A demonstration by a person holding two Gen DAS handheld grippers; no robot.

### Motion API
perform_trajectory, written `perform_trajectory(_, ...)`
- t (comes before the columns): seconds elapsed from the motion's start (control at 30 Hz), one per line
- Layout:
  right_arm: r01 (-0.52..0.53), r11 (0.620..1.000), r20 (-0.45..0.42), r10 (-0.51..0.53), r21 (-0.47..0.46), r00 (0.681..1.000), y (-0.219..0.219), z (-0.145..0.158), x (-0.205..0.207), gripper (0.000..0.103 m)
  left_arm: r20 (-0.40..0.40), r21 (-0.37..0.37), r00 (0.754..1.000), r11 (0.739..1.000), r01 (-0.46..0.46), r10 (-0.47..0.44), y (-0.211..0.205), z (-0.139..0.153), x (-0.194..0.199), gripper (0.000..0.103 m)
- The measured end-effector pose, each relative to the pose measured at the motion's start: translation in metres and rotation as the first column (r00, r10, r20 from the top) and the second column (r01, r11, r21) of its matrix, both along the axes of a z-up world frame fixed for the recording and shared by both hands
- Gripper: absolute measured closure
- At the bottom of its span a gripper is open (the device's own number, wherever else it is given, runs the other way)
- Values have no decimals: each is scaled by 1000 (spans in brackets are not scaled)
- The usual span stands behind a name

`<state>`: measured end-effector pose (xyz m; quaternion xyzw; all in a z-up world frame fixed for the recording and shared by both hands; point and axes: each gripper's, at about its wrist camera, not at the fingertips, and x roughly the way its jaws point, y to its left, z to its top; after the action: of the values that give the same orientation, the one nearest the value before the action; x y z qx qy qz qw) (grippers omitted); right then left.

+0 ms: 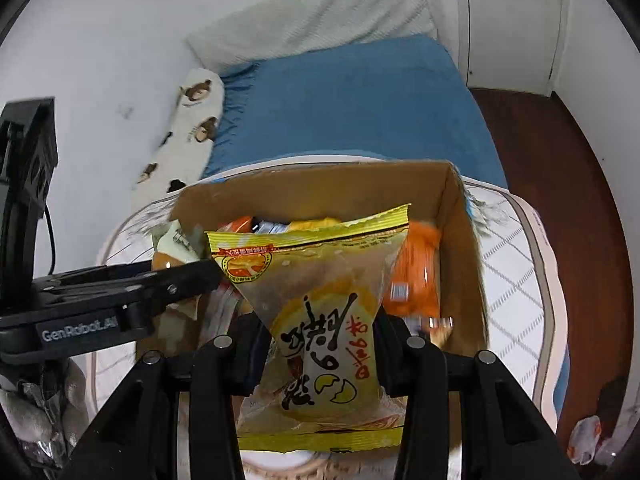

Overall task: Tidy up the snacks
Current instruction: 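Carry yellow candy and egg-cake bag into the box and open both grippers, then lift both grippers out of the box and back away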

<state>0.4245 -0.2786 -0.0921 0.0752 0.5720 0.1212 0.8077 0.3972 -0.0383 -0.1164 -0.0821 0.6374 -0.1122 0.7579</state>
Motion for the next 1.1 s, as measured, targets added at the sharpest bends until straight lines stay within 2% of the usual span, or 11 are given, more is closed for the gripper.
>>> perform_trajectory(0.13,-23,998,-73,19,-55,997,10,-31,40,57,-68,28,998,1000,2,0,-4,-32,41,45)
perform_trajectory(0.27,-32,997,-181,18,-76,983,15,-71,54,52,-160,61,987,998,31,-21,-9,-61,57,45)
perform_trajectory(0.3,-32,996,-202,13,-88,979,15,-77,58,40,-177,65,984,997,29,-17,-11,-71,61,44)
perform_trajectory(0.33,-32,994,-216,8,-106,976,13,-82,59,21,-189,69,982,997,24,-11,-10,-76,62,41)
perform_trajectory(0.37,-32,993,-220,6,-112,975,12,-86,59,14,-191,65,981,998,22,-9,-9,-79,62,37)
perform_trajectory(0.4,-29,992,-226,1,-119,974,9,-89,60,10,-190,64,982,998,22,-10,-9,-82,62,25)
perform_trajectory(0.43,-26,992,-229,-4,-125,973,7,-94,57,10,-187,71,982,997,21,-8,-9,-84,61,14)
perform_trajectory(0.47,-25,990,-235,-8,-136,972,5,-98,56,9,-177,81,984,996,22,-7,-10,-84,59,13)
perform_trajectory(0.77,-18,981,-221,-26,-195,975,0,-98,44,7,-114,184,993,982,26,-5,-12,-76,50,12)
perform_trajectory(0.97,-6,979,-190,-33,-205,981,-6,-83,29,7,-60,204,998,979,4,9,-5,-60,34,12)
perform_trajectory(1.1,8,978,-140,-38,-209,989,-9,-63,11,7,-5,194,1000,981,-28,30,2,-46,8,12)
